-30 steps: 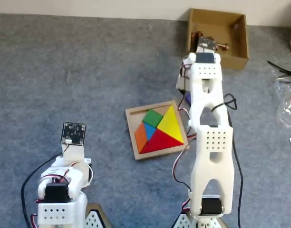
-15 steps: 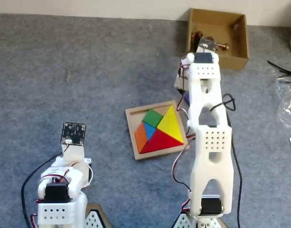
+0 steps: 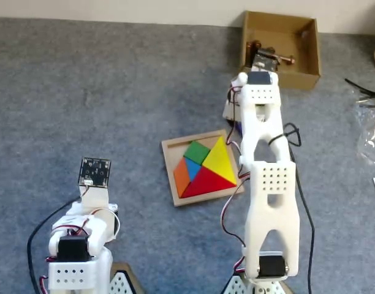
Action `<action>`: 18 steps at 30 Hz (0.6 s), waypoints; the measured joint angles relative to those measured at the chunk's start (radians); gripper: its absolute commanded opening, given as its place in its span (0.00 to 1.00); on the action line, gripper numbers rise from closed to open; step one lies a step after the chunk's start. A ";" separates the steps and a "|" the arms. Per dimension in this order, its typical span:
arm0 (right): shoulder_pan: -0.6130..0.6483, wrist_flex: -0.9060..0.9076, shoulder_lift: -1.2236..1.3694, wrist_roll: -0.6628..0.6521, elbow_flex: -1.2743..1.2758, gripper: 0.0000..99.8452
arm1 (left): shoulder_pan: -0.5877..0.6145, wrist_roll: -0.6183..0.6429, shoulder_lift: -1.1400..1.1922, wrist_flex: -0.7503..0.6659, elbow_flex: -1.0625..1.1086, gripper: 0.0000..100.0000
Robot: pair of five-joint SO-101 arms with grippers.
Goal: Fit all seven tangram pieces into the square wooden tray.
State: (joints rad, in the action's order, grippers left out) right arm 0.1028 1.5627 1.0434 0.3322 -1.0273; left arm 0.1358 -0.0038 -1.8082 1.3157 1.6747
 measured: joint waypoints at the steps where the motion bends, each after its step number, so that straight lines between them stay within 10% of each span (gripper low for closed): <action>1: 0.000 0.002 0.000 0.000 0.000 0.22 | 0.000 0.000 0.000 0.000 0.000 0.01; 18: -0.008 0.014 0.002 0.000 0.000 0.09 | 0.000 0.000 0.000 0.000 0.000 0.01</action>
State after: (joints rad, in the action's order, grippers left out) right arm 0.0951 1.5766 1.0449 0.3322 -1.0273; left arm 0.1358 -0.0038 -1.8082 1.3157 1.6747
